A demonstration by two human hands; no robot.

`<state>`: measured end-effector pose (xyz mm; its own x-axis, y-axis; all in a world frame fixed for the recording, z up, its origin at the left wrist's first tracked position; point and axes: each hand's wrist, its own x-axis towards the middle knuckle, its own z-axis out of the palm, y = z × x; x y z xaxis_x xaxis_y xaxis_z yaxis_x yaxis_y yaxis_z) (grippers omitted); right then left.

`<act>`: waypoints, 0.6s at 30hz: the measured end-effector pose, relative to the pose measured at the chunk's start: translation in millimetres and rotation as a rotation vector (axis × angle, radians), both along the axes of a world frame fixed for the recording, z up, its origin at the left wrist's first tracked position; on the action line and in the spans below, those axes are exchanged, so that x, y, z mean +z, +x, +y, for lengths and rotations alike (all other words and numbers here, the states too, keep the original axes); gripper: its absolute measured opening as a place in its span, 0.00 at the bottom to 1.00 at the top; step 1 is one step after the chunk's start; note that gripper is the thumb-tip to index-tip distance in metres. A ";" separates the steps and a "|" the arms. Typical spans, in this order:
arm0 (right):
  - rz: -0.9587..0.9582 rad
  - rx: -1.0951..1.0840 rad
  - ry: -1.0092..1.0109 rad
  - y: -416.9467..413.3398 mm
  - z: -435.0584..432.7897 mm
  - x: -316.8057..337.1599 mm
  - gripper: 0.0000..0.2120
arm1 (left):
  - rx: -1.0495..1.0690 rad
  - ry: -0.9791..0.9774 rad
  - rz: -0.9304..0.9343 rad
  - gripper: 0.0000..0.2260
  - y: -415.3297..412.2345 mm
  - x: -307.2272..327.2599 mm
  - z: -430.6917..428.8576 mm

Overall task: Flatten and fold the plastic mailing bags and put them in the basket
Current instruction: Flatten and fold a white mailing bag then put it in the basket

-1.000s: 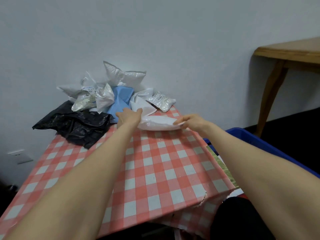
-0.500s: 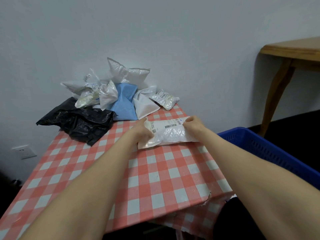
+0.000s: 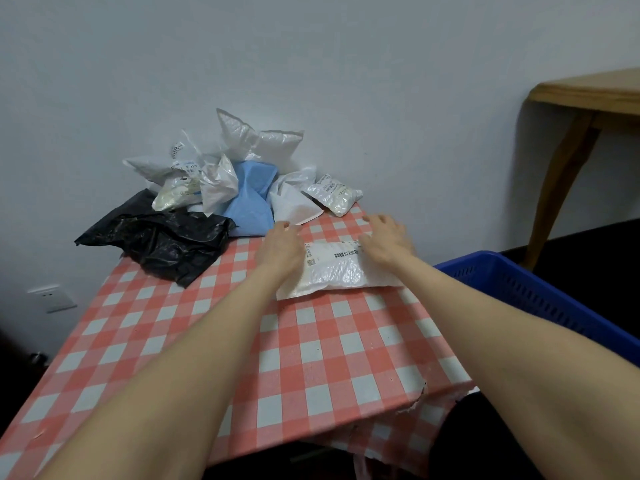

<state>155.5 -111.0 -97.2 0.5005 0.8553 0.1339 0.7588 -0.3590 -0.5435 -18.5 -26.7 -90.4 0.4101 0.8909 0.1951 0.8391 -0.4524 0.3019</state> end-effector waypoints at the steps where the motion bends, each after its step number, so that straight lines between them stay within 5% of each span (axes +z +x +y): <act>1: -0.052 0.088 -0.074 -4.4 1.2 -1.8 0.25 | -0.071 0.042 0.022 0.20 2.9 -3.5 -2.7; 8: -0.141 0.213 -0.328 -19.3 5.4 -22.6 0.27 | -0.147 -0.106 0.288 0.25 5.3 -42.8 -0.8; 18: -0.135 0.180 -0.334 -20.4 10.5 -36.5 0.26 | -0.073 -0.172 0.256 0.25 8.0 -50.3 -10.4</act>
